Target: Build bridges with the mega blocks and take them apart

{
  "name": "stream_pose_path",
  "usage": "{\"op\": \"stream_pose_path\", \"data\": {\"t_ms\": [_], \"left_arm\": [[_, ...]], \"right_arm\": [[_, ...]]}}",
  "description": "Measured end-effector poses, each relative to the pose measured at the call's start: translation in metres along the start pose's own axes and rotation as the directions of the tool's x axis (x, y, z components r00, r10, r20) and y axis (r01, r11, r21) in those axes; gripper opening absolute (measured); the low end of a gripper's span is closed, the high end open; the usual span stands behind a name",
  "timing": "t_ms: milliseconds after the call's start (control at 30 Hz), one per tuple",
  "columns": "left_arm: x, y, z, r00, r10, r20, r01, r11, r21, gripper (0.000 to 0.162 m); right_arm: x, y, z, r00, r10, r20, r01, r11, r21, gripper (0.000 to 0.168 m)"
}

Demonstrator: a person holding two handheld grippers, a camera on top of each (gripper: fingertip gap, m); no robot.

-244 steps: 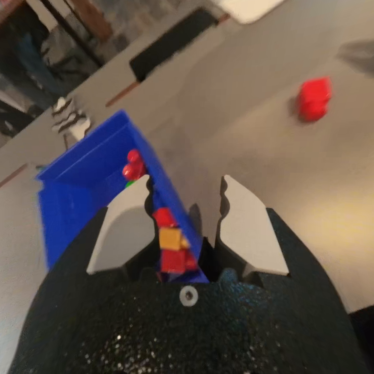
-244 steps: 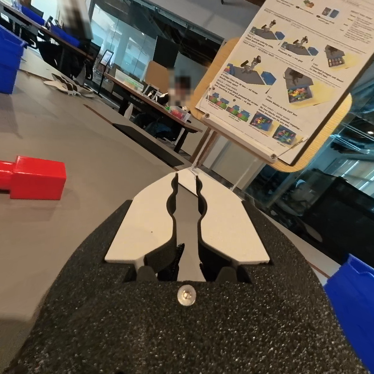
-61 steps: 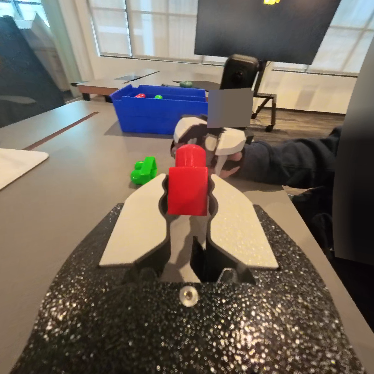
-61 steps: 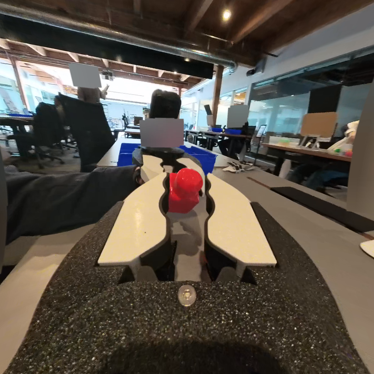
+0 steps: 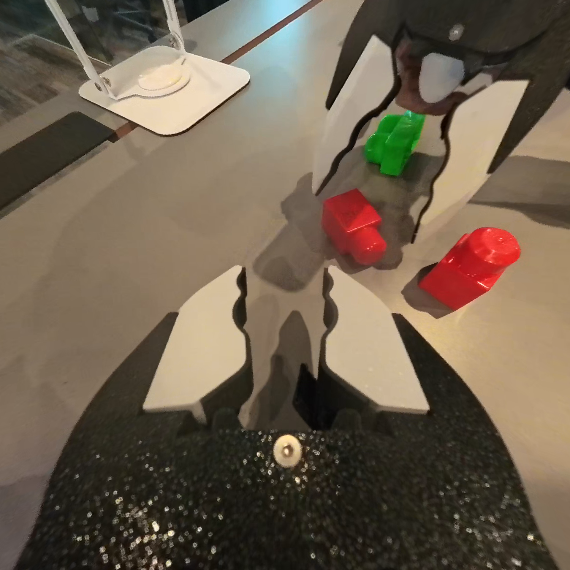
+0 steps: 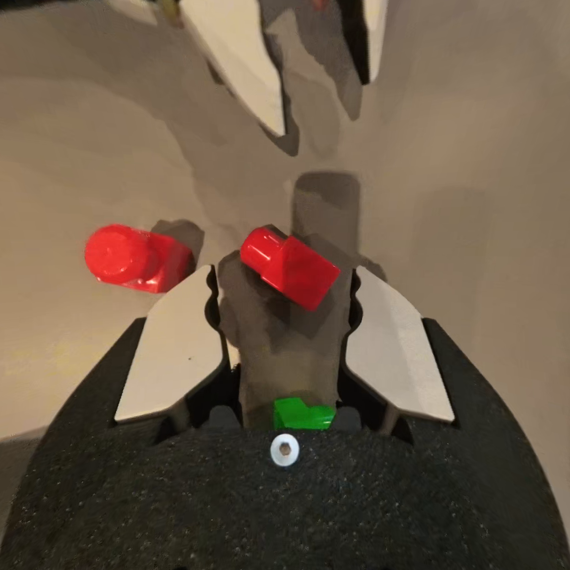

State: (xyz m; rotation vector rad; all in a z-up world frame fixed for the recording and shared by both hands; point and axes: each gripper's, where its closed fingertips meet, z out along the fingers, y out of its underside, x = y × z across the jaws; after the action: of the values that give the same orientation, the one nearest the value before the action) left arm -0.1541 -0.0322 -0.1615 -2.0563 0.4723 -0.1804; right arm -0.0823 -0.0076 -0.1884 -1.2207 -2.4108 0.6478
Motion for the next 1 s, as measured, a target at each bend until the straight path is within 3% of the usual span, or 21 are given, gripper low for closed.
{"op": "stream_pose_path", "data": {"t_ms": [33,133,200,367,567,700,767,900,1000], "left_arm": [[0.000,0.000,0.000,1.000,-0.003,-0.002,0.003,1.000,0.000,0.046],[0.002,0.000,0.000,1.000,0.002,-0.011,-0.002,1.000,0.000,0.045],[0.003,0.001,0.001,1.000,0.009,-0.012,-0.009,1.000,-0.006,0.045],[0.003,0.002,0.002,1.000,0.009,-0.017,-0.010,1.000,-0.016,0.043],[0.006,0.003,0.003,1.000,0.022,-0.023,-0.022,0.999,-0.026,0.042],[0.006,0.005,0.004,0.999,0.028,-0.022,-0.029,0.999,-0.037,0.042],[0.007,0.003,0.003,0.999,0.027,-0.029,-0.028,0.999,-0.029,0.041],[0.017,-0.010,-0.001,0.996,0.024,-0.089,-0.019,0.999,0.051,0.042],[0.034,-0.032,-0.006,0.983,0.018,-0.185,0.014,0.985,0.170,0.044]], "right_arm": [[0.001,0.000,0.000,0.998,-0.062,-0.015,0.062,0.998,-0.008,0.082],[0.000,-0.004,-0.001,0.988,-0.152,0.016,0.153,0.988,-0.032,0.079],[0.001,0.003,-0.002,0.985,-0.168,0.046,0.173,0.977,-0.124,0.075],[-0.016,0.022,-0.015,0.982,-0.120,0.145,0.158,0.944,-0.290,0.068],[-0.005,0.008,-0.013,0.963,-0.248,0.104,0.266,0.934,-0.237,0.067],[-0.006,0.018,0.005,0.970,-0.195,0.147,0.234,0.917,-0.324,0.065],[-0.004,0.021,0.008,0.980,-0.144,0.141,0.184,0.923,-0.339,0.037],[0.002,0.014,-0.004,0.996,-0.061,0.067,0.073,0.977,-0.200,0.036],[0.002,-0.006,-0.032,1.000,-0.012,-0.020,0.013,0.999,0.047,0.036]]}}
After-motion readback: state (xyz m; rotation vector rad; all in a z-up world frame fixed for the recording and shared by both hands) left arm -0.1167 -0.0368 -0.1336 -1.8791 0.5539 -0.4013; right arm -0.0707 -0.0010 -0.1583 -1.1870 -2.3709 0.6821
